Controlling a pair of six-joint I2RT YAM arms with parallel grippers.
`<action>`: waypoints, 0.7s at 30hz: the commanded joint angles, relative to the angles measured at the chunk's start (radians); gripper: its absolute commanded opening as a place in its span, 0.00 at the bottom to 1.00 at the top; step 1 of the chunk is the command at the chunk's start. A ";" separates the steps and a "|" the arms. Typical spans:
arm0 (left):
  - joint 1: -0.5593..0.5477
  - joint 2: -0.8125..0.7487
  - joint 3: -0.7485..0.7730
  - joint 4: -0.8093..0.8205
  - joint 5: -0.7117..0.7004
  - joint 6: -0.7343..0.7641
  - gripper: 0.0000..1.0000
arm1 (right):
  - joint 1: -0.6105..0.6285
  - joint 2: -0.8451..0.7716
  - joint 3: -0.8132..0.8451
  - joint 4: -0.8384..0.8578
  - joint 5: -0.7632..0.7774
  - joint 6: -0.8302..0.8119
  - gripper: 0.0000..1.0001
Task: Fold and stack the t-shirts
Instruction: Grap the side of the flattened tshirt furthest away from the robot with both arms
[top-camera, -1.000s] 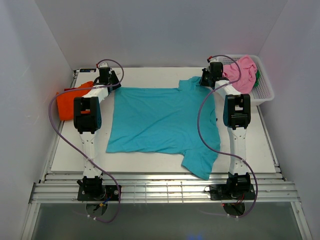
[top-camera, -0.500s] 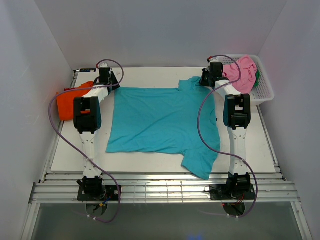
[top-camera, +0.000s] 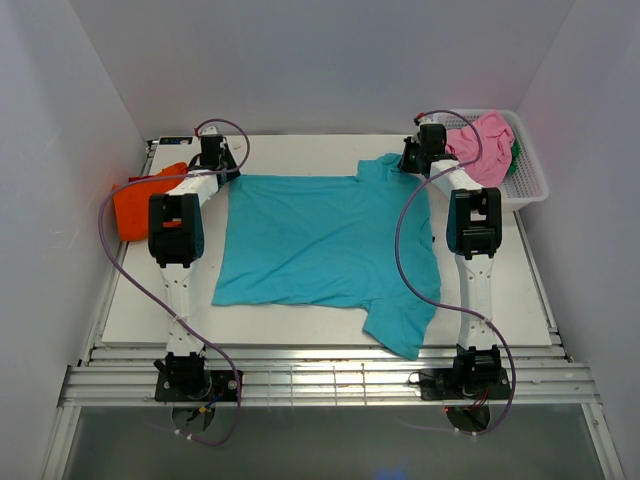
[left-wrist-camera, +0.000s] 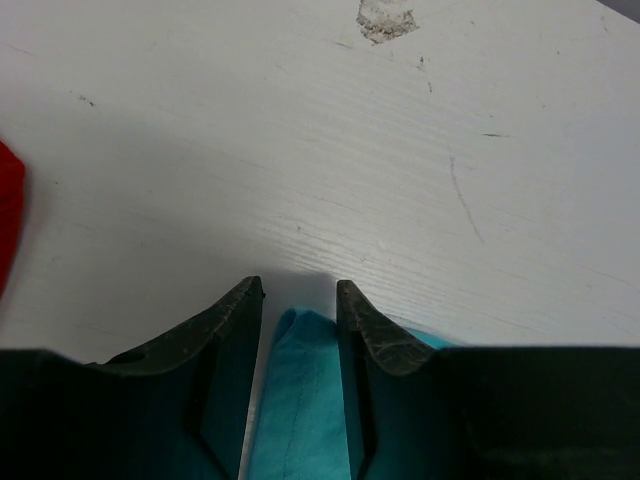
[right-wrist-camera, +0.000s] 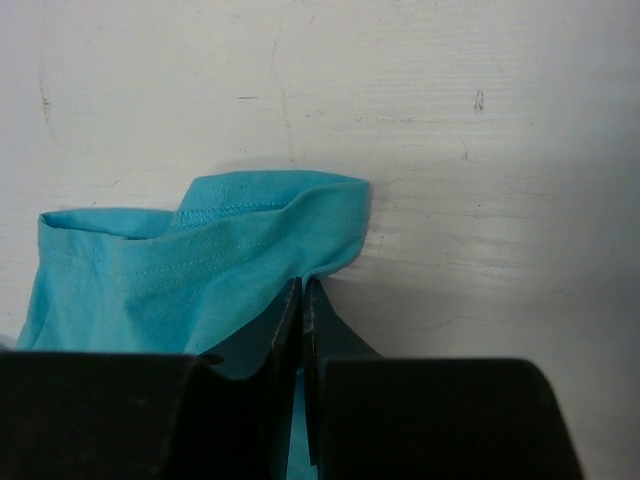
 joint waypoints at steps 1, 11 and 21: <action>-0.022 -0.030 -0.014 -0.110 0.037 -0.008 0.45 | -0.001 -0.044 0.000 -0.051 -0.012 -0.003 0.08; -0.034 -0.041 -0.017 -0.118 0.034 -0.010 0.31 | -0.001 -0.058 -0.018 -0.056 -0.012 -0.005 0.08; -0.040 -0.023 0.015 -0.141 0.023 -0.008 0.00 | 0.000 -0.064 -0.032 -0.047 -0.015 -0.002 0.08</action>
